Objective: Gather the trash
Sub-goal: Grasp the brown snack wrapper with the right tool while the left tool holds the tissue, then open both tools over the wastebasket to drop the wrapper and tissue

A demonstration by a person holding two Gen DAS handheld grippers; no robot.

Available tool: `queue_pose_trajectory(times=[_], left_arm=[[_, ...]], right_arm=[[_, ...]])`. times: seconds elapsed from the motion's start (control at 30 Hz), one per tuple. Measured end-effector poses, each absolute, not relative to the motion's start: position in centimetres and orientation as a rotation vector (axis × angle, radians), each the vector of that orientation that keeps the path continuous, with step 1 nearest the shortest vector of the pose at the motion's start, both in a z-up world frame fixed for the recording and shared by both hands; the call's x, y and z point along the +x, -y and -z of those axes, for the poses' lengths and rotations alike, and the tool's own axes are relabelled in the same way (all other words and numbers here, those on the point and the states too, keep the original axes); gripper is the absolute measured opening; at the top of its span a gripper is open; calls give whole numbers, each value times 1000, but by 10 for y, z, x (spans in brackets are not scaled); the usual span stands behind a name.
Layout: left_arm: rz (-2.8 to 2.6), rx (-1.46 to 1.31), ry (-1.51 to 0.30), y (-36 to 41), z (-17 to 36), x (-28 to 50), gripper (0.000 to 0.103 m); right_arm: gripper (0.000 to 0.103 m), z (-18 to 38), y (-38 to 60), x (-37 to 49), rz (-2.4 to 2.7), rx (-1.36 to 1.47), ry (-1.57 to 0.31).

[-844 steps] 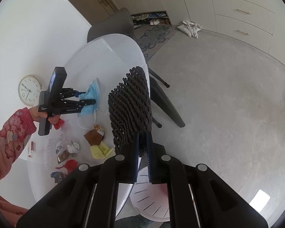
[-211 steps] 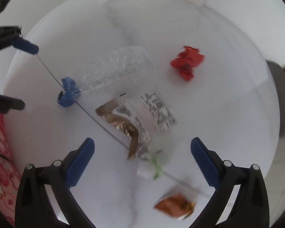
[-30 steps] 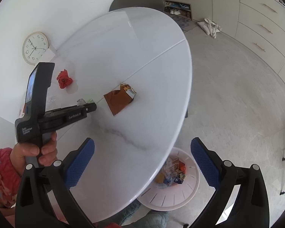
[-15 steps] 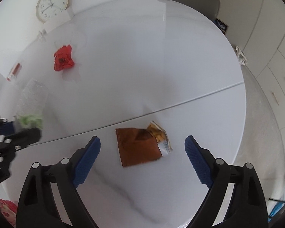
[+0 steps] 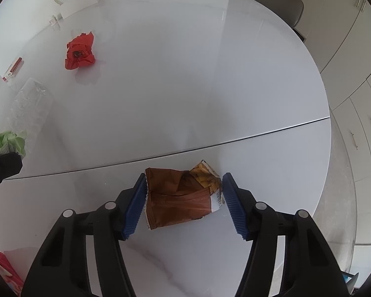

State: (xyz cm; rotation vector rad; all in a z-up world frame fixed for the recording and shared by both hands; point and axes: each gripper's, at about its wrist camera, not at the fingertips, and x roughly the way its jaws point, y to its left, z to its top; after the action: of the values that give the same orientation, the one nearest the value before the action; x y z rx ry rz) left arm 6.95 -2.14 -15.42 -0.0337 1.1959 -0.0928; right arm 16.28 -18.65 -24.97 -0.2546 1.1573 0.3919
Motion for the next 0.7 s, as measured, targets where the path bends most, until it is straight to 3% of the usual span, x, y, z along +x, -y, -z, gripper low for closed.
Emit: queue_pose_trajectory(times=[0.37,0.7], left_arm=[[131,-8,-1183,29,144,60,26],[298,54,-1153,73,122,15,26]], right_arm=[[58,224,219,153,-396,-54,-1131],[58,176,298,40,-298,153,-1067]])
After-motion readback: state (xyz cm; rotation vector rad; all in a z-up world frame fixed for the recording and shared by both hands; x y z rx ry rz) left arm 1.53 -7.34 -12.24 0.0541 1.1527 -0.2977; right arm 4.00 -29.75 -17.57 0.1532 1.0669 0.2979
